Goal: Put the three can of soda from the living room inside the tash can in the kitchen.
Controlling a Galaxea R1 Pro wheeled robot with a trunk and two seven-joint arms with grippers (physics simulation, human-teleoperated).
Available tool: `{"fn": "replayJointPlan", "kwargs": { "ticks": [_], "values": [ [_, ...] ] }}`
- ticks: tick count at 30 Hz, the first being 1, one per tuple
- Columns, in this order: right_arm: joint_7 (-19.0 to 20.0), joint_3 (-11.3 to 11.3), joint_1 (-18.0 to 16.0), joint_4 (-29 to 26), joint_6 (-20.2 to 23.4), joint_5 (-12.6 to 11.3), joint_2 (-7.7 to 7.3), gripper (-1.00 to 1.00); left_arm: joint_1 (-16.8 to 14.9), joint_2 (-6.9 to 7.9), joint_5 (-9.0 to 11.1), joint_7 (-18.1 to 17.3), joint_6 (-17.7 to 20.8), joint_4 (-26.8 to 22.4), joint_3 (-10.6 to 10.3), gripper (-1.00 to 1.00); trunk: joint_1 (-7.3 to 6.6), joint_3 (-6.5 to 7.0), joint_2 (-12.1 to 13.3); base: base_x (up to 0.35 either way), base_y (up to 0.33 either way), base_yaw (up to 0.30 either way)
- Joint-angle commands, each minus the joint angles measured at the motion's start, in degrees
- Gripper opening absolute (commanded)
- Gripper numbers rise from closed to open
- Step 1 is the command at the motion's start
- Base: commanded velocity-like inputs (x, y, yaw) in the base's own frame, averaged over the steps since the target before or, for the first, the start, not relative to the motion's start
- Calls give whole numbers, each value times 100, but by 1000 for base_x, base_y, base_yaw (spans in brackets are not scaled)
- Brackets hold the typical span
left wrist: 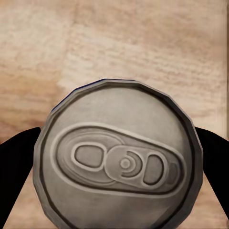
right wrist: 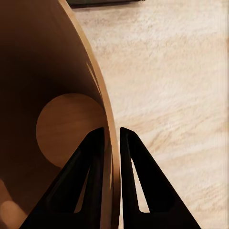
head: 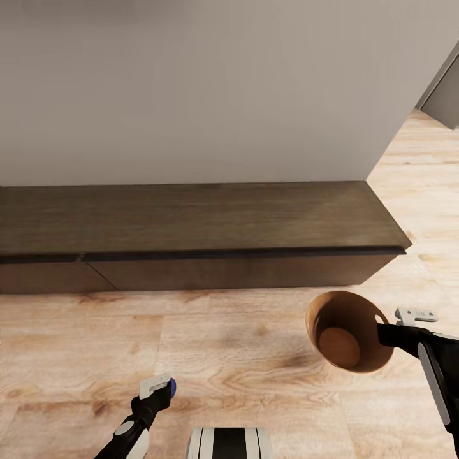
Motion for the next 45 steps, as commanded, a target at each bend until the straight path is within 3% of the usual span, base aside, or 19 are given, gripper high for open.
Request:
{"fn": "replayJointPlan", "kwargs": {
  "ticks": [1, 25, 45],
  "values": [
    [30, 0, -1, 0, 2, -38, 1, -100, 1, 0, -2, 4, 0, 0, 0, -100, -23, 19, 42, 0, 0, 0],
    [30, 0, -1, 0, 4, -38, 6, -100, 3, 0, -4, 4, 0, -3, 0, -100, -550, 471, 1004, 0, 0, 0],
    [30, 0, 1, 1, 3, -38, 6, -100, 3, 0, -4, 3, 0, -8, 0, -100, -550, 471, 1004, -55, 0, 0]
  ]
}}
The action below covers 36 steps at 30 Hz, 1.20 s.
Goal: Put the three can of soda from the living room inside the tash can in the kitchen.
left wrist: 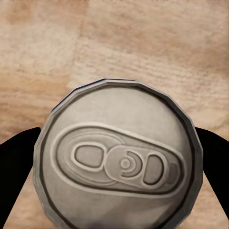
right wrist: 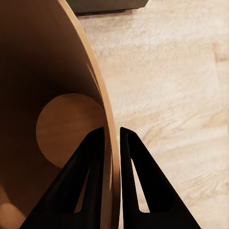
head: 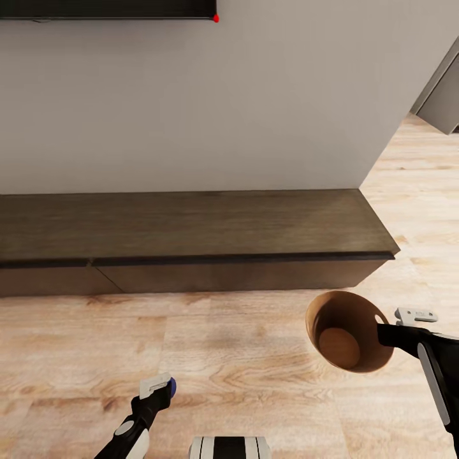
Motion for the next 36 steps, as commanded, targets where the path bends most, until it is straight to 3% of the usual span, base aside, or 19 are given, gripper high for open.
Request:
{"fn": "replayJointPlan", "kwargs": {
  "ticks": [1, 11, 21, 36],
  "values": [
    [29, -1, -1, -1, 5, -31, 0, -100, -3, 0, 0, 5, 0, 0, 0, -100, 0, 0, 0, -7, 0, 0],
    [29, -1, -2, -2, 2, -31, 0, -100, 0, 0, 2, 5, 0, 0, 0, -100, -176, 144, 321, -1, 0, 0],
    [29, -1, -3, -1, 2, -31, 0, -100, 0, 0, 0, 5, 0, 0, 0, -100, -176, 144, 321, -11, 0, 0],
    [29, -1, -2, -2, 5, -31, 4, -100, -1, 0, 2, 0, 0, 0, 0, -100, -176, 144, 321, -172, 0, 0]
  ]
}}
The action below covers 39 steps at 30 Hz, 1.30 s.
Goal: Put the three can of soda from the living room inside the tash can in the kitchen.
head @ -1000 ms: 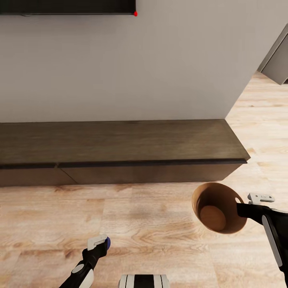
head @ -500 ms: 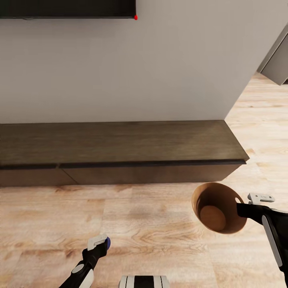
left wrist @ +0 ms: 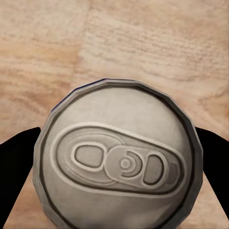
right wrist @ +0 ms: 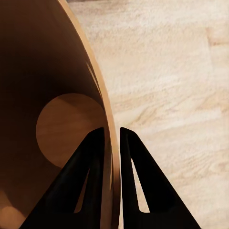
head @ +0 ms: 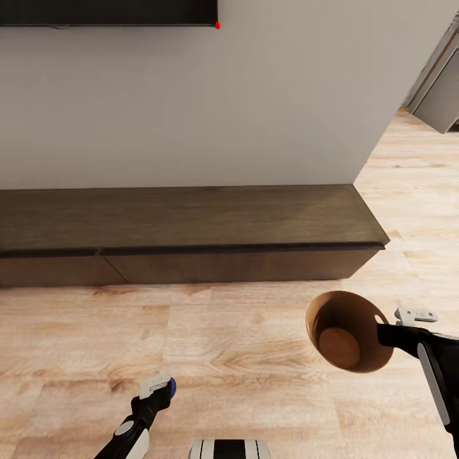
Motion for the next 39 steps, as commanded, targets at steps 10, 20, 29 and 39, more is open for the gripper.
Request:
{"fn": "replayJointPlan", "kwargs": {
  "ticks": [10, 20, 29, 39],
  "values": [
    [30, 0, -2, 0, 1, -41, -1, -100, 2, 0, -4, 2, 0, 0, 0, -100, 0, 0, 0, -12, 0, 0],
    [30, 4, -3, 0, 1, -41, 4, -100, 2, 0, -3, 1, 0, 0, -4, -100, -198, 162, 361, 0, 0, 0],
    [30, 8, 0, -1, 3, -41, 5, -100, 2, 0, -6, 1, 0, 0, 0, -100, -396, 323, 722, 0, 0, 0],
    [30, 9, 1, -1, 4, -41, 5, -100, 1, 0, -6, 1, 0, 0, 0, -100, -615, 503, 1123, 0, 0, 0]
  ]
}}
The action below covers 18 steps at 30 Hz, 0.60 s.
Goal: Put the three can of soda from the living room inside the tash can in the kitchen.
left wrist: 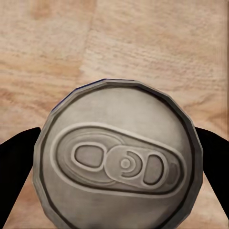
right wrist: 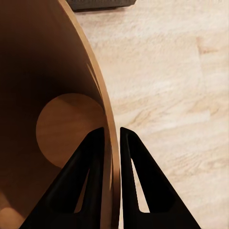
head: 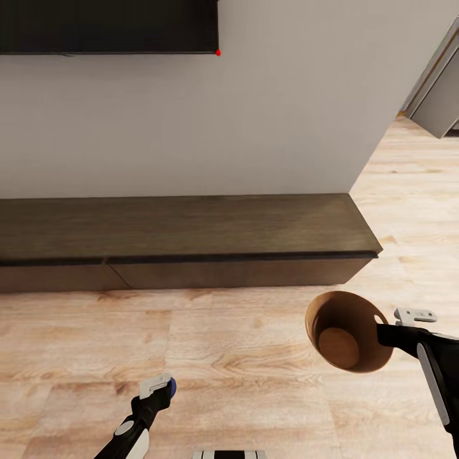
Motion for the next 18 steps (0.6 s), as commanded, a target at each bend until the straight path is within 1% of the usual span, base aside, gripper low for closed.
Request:
{"fn": "replayJointPlan", "kwargs": {
  "ticks": [1, 8, 18],
  "values": [
    [30, 0, 1, 0, 2, -40, 0, -100, 1, 0, -1, 4, 0, 0, 0, -100, -23, 19, 42, 0, 0, 0],
    [30, 0, -3, 0, 4, -40, 1, -100, 1, 3, -1, 4, 0, 0, 0, -100, -177, 158, 322, 0, 0, 0],
    [30, 0, -2, 1, 3, -40, 1, -100, 1, 0, 0, 4, 0, 0, 0, -100, -396, 423, 723, 0, 0, 0]
  ]
}}
